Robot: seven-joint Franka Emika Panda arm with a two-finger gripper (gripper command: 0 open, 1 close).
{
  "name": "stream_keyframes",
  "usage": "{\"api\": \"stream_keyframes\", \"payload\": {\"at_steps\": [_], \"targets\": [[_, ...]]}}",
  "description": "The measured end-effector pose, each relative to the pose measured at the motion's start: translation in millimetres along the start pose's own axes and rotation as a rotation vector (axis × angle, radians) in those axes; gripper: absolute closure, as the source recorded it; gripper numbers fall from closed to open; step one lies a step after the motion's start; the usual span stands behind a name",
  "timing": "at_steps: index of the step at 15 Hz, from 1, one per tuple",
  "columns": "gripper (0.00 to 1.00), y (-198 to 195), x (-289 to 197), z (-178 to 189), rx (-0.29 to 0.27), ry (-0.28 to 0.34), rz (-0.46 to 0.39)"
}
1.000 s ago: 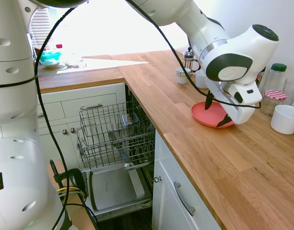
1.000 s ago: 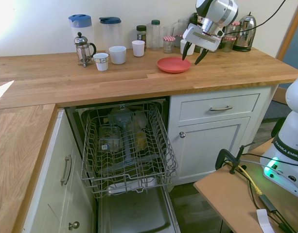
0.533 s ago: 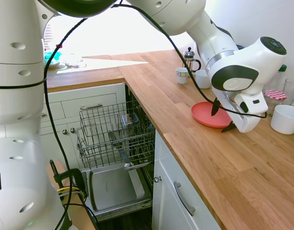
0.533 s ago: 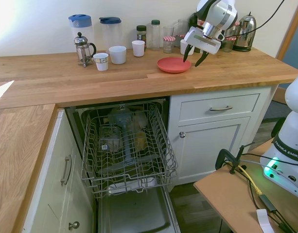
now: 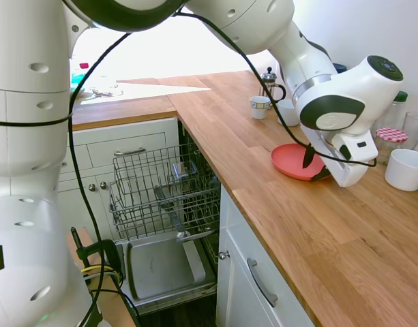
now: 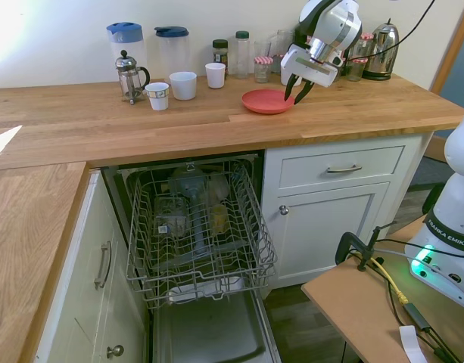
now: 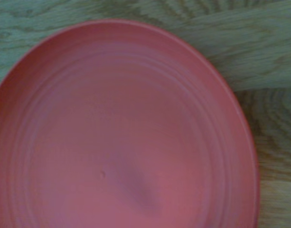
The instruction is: Put the plate in the dishwasher
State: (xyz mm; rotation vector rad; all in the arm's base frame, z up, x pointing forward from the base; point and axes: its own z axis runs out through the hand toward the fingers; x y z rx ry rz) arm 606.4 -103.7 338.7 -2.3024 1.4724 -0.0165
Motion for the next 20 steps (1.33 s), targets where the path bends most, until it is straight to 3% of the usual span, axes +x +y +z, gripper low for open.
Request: {"api": "stream_keyframes", "payload": {"at_steps": [13, 17, 20], "targets": [[1.00, -1, 3, 7, -0.003, 0.005, 0.001], [1.00, -28, -33, -10, 0.018, 0.014, -0.085], [1.00, -58, -90, -20, -0.009, 0.035, -0.194]]}}
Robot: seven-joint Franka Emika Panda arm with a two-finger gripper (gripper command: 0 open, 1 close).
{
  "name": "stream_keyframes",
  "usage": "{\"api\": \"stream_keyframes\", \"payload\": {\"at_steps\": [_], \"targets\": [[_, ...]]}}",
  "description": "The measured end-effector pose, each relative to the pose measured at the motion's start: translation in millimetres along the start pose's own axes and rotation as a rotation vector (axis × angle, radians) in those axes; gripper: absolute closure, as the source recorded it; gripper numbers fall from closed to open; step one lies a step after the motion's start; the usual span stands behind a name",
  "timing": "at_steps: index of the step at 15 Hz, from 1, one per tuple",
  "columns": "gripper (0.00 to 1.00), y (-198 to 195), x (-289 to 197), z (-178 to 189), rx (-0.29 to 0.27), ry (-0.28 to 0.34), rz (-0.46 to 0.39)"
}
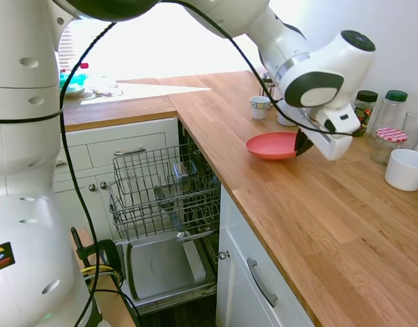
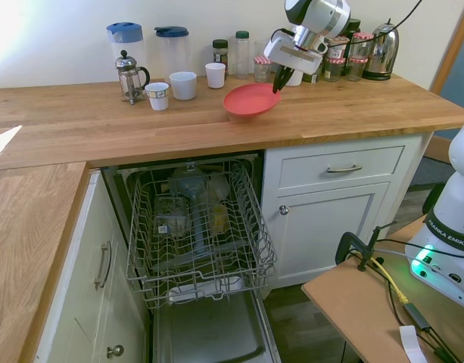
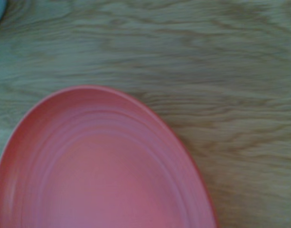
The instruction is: Put the plate in the dishwasher
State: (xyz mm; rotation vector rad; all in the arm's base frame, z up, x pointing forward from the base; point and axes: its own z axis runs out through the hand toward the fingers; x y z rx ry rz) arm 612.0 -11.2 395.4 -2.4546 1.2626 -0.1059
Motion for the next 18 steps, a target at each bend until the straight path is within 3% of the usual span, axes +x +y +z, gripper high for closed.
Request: {"api": "stream_keyframes", "payload": {"at_steps": [5, 9, 13, 16, 18], "targets": [[1.00, -56, -101, -8, -0.101, 0.042, -0.190], [1.00, -73, -225, -24, -0.221, 0.119, -0.416], [1.00, -63, -318, 25, -0.342, 0.234, -0.599], [1.00, -58, -377, 53, -0.378, 0.332, -0.738], [1.00, -45, -427, 75, -0.398, 0.363, -0.839]]}}
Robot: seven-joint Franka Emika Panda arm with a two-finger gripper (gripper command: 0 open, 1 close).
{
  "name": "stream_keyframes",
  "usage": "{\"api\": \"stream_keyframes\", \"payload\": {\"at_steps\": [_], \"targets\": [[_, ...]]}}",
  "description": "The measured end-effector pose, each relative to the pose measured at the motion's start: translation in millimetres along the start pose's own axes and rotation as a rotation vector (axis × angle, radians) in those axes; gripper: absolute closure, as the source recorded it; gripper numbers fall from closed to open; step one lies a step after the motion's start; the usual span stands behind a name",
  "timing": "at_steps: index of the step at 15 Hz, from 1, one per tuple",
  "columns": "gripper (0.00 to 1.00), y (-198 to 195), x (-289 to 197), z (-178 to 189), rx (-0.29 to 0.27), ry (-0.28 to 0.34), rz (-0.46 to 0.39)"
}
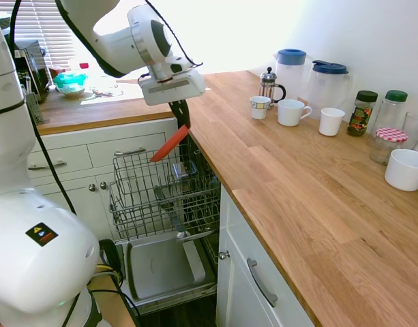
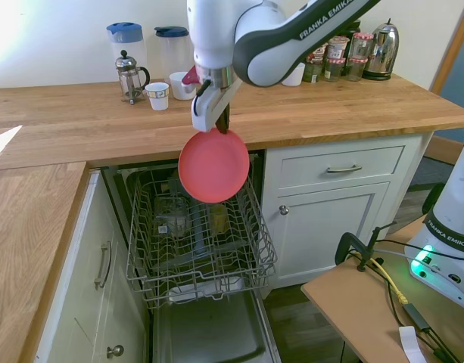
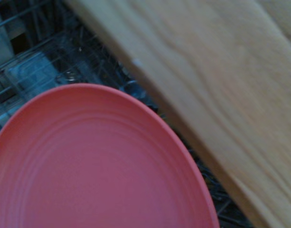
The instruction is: Put the plate in the dishwasher
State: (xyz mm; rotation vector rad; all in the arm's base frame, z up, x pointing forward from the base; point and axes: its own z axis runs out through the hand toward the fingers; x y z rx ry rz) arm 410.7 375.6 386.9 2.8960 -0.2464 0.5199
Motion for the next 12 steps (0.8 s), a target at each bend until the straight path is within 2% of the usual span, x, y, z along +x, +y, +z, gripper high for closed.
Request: {"api": "stream_keyframes", "payload": {"at_steps": [2, 6, 9, 12], "targets": [[1.00, -29, -45, 5, -0.023, 0.061, -0.089], [1.00, -80, -107, 18, -0.034, 0.264, -0.219], [1.00, -128, -128, 30, -0.028, 0.407, -0.266], [1.00, -150, -133, 68, -0.007, 0.552, -0.292]]}}
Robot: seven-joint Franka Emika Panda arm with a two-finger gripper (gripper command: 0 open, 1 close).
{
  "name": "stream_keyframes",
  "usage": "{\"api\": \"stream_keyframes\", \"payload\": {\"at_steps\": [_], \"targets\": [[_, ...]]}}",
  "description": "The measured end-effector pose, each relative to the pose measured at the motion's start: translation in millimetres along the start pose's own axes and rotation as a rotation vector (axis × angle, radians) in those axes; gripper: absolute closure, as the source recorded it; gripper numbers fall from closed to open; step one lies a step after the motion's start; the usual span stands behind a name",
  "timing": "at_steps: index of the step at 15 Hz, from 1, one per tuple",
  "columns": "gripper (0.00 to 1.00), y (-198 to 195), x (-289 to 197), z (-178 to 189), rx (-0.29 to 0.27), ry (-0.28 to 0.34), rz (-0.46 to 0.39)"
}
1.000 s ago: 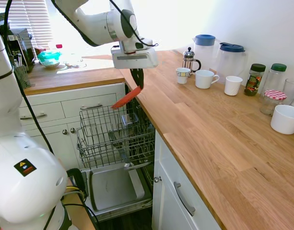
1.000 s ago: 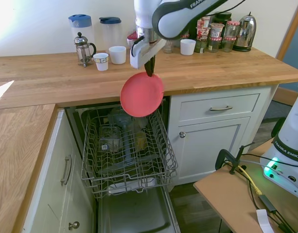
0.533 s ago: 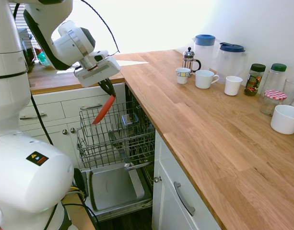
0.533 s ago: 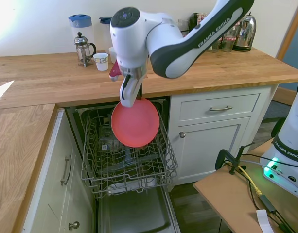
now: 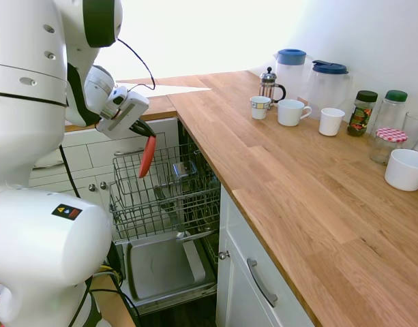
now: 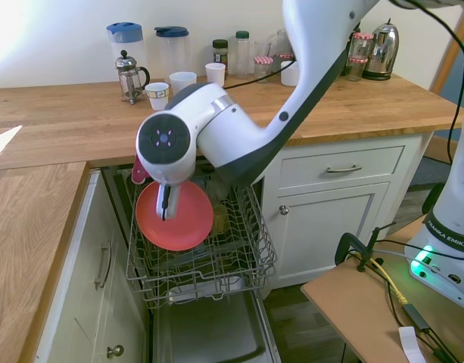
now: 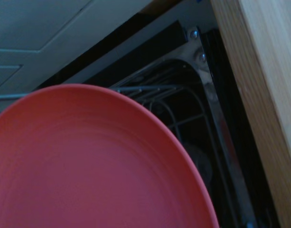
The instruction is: Put the plate in the dishwasher
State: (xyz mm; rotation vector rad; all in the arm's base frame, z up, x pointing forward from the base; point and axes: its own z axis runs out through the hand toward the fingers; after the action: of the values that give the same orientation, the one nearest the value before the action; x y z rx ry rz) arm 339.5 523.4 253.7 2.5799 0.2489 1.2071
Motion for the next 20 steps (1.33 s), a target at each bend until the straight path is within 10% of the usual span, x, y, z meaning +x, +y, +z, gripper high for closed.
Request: {"api": "stream_keyframes", "payload": {"at_steps": [8, 20], "targets": [[1.00, 8, -27, 28, 0.052, 0.273, -0.047], [1.00, 4, -88, 43, 0.074, 0.278, -0.113]]}}
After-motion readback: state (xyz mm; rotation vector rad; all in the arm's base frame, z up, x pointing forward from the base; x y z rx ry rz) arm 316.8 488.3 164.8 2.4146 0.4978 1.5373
